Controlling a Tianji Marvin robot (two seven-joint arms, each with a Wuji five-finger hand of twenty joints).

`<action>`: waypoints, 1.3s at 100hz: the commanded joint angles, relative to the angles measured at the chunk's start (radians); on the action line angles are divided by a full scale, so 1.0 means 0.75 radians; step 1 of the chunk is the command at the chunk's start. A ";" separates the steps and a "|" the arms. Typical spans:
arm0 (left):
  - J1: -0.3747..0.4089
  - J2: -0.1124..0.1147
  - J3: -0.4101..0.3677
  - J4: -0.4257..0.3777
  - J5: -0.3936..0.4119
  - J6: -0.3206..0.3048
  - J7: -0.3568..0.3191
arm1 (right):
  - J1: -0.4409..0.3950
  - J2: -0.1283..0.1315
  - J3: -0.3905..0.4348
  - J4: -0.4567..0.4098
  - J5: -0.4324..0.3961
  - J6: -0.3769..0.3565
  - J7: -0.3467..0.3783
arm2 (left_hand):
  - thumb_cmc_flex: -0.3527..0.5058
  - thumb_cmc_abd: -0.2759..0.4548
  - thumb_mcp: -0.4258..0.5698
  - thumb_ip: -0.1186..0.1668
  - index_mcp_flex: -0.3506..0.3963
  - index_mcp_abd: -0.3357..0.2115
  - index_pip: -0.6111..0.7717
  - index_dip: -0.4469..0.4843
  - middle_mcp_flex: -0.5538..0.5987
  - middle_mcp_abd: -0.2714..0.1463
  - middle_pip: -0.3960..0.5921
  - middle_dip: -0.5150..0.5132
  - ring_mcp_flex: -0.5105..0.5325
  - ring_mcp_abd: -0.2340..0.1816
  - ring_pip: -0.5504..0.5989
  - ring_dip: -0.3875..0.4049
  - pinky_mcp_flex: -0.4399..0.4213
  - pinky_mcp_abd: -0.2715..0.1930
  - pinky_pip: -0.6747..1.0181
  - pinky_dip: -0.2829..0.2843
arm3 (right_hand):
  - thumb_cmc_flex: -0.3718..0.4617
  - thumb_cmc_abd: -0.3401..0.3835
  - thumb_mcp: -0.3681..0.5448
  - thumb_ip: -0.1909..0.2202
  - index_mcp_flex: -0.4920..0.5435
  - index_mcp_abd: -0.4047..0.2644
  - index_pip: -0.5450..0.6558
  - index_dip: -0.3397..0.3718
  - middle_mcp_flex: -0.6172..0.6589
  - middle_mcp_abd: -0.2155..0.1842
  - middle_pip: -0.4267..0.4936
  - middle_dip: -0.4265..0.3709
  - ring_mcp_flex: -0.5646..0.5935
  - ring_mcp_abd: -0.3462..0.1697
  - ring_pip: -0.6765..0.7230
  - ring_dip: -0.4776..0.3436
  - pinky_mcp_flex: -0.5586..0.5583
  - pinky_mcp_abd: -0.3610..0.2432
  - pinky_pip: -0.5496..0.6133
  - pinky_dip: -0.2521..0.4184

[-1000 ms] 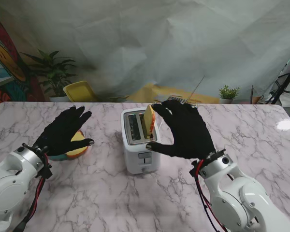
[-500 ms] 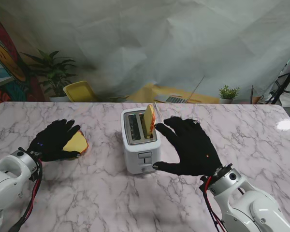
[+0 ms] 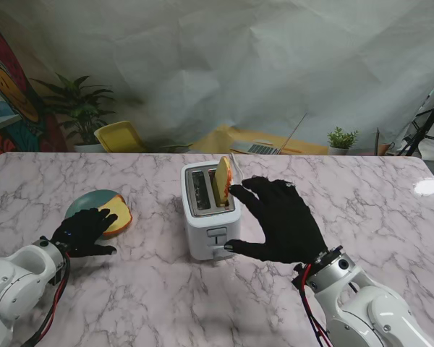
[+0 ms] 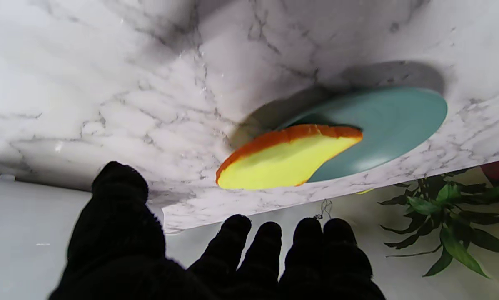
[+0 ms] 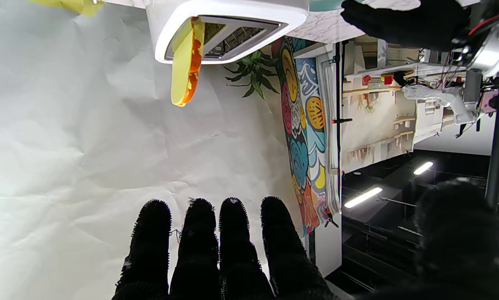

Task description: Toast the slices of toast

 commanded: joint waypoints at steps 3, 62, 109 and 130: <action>-0.006 -0.002 0.017 0.025 0.029 0.020 -0.004 | 0.000 -0.004 -0.002 0.012 0.005 0.011 -0.002 | 0.044 -0.028 0.023 0.033 0.019 0.051 0.005 0.025 -0.002 0.028 0.036 0.020 0.025 0.007 0.039 0.019 -0.020 -0.037 0.105 0.027 | 0.030 0.048 -0.029 0.046 0.021 -0.019 0.013 -0.012 0.020 -0.004 -0.021 -0.002 0.011 -0.011 -0.054 -0.026 -0.001 -0.007 0.011 -0.024; -0.160 0.015 0.195 0.247 0.152 0.108 0.194 | -0.019 -0.009 0.006 0.017 0.022 0.015 -0.028 | 0.238 -0.111 0.058 0.040 0.007 0.041 0.024 0.054 -0.057 0.008 0.152 0.061 -0.020 -0.030 0.122 0.058 -0.184 -0.099 0.459 0.071 | 0.049 0.064 -0.061 0.049 0.035 -0.031 0.039 -0.018 0.051 -0.019 -0.019 0.002 0.036 -0.020 -0.052 -0.025 0.007 -0.003 0.027 -0.029; -0.285 0.019 0.339 0.379 0.133 0.178 0.265 | -0.028 -0.012 0.006 0.031 0.030 0.011 -0.060 | 0.434 -0.172 0.142 0.048 0.064 0.023 0.090 0.102 0.016 0.006 0.249 0.115 0.056 -0.017 0.223 0.139 -0.155 -0.084 0.667 0.155 | 0.065 0.080 -0.086 0.049 0.037 -0.048 0.064 -0.023 0.069 -0.030 -0.015 0.006 0.052 -0.024 -0.049 -0.023 0.015 -0.003 0.037 -0.030; -0.325 0.021 0.375 0.426 0.116 0.181 0.276 | -0.033 -0.014 0.008 0.037 0.034 0.014 -0.072 | 0.475 -0.195 0.175 0.046 0.065 0.012 0.126 0.108 0.028 0.001 0.273 0.121 0.072 -0.022 0.242 0.152 -0.142 -0.089 0.698 0.167 | 0.076 0.083 -0.096 0.050 0.036 -0.050 0.075 -0.026 0.074 -0.034 -0.013 0.008 0.057 -0.026 -0.049 -0.022 0.018 -0.001 0.042 -0.029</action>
